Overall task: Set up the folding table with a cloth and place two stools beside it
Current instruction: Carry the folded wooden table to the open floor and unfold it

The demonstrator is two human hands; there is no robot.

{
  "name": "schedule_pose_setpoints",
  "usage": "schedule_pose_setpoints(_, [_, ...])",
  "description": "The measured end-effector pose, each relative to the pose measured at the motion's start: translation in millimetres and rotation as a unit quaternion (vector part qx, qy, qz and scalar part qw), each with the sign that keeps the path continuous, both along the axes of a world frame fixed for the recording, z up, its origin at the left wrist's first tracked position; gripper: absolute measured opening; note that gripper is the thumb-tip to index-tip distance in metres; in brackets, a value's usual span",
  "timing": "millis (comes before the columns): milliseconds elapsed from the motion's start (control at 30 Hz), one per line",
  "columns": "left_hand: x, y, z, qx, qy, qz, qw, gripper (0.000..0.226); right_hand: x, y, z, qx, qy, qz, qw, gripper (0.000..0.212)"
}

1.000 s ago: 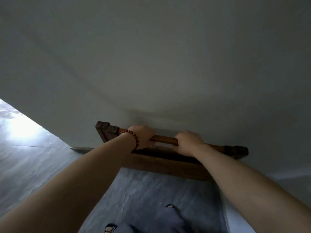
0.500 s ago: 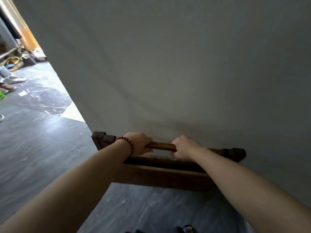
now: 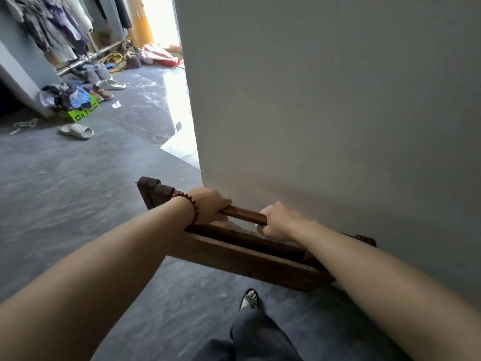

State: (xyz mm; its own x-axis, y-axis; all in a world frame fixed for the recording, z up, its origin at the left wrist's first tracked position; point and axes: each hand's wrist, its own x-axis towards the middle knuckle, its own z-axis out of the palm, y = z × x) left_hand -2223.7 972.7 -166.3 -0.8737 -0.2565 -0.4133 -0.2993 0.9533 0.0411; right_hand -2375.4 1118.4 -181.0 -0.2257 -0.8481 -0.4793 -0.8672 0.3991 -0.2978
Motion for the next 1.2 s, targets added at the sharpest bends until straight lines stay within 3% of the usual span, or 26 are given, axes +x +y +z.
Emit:
schedule_pose_setpoints(233, [29.2,-69.7,-15.6,0.035,-0.038,0.072,0.996,0.025,13.6,-91.5,-23.7,0.003,-0.022,0.063,0.998,0.018])
schedule_pose_setpoints(367, [38.3,-107.6,-25.1,0.034,-0.085,0.096,0.991,0.022,13.6,-141.5,-32.5,0.049,-0.073,0.092,0.992,0.022])
schedule_pose_setpoints(500, [48.6,-144.4,-26.0,0.03,-0.079,0.119,0.989,0.021,13.3,-189.1,-34.9,0.08,-0.111,0.116,0.984,0.023])
schedule_pose_setpoints(900, [107.5,-295.9,-31.6,0.074,-0.058,0.153,0.984,0.028,63.9,-350.9,-38.7,0.103,-0.102,0.13,0.981,0.021])
schedule_pose_setpoints(1200, [175.3,-431.8,-21.7,0.053,-0.061,0.136,0.987,0.031,132.8,-485.4,-32.3,0.083,-0.097,0.146,0.981,0.019])
